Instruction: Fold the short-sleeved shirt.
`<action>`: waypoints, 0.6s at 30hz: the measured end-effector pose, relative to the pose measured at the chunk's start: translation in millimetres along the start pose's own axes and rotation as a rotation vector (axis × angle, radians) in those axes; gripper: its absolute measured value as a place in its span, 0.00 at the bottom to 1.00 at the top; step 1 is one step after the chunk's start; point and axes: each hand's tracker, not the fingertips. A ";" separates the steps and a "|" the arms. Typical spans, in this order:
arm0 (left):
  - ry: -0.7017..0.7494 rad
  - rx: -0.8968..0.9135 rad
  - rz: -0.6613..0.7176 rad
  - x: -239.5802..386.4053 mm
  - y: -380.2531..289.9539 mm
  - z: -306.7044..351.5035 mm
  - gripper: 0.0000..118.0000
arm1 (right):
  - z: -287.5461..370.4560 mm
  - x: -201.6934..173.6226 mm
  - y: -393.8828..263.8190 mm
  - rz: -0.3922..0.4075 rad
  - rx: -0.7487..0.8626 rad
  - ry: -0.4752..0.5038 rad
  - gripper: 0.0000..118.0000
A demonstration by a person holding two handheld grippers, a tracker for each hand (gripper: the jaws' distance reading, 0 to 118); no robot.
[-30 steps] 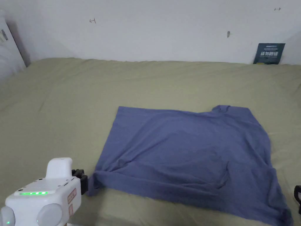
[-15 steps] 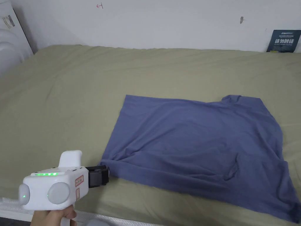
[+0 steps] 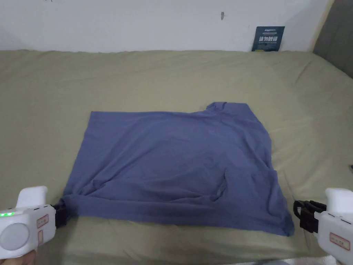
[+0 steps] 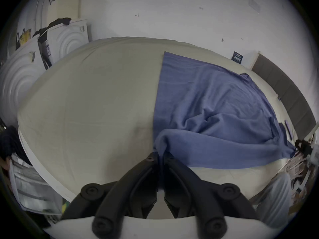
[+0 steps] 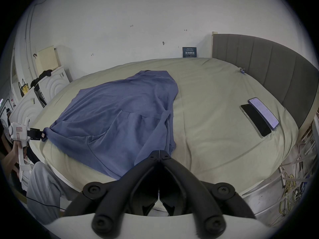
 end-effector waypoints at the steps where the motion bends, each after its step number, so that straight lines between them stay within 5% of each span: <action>1: -0.008 -0.005 0.018 -3.0 0.7 0.4 0.01 | 0.4 -0.9 0.1 0.001 0.001 0.002 0.67; 2: -0.013 -0.003 0.038 -4.8 0.7 2.1 0.01 | 1.2 -0.6 0.5 0.006 -0.003 0.012 1.00; 4: -0.031 -0.010 0.070 -12.5 1.4 2.0 0.01 | -1.8 0.5 -1.6 0.013 -0.057 0.099 1.00; 12: -0.002 -0.012 0.029 -8.0 6.8 1.6 0.01 | -37.7 -4.8 -18.8 0.026 -0.204 0.128 0.98; 13: -0.001 -0.013 0.030 -9.1 7.3 1.0 0.01 | -37.6 -0.1 -19.1 0.035 -0.200 0.141 0.89; 15: -0.003 -0.013 0.034 -8.2 5.9 1.8 0.01 | -33.5 -1.0 -20.0 0.066 -0.170 0.120 0.11; 18: -0.006 -0.016 0.038 -9.7 6.0 0.2 0.01 | -27.2 0.9 -17.0 0.030 -0.161 0.137 0.04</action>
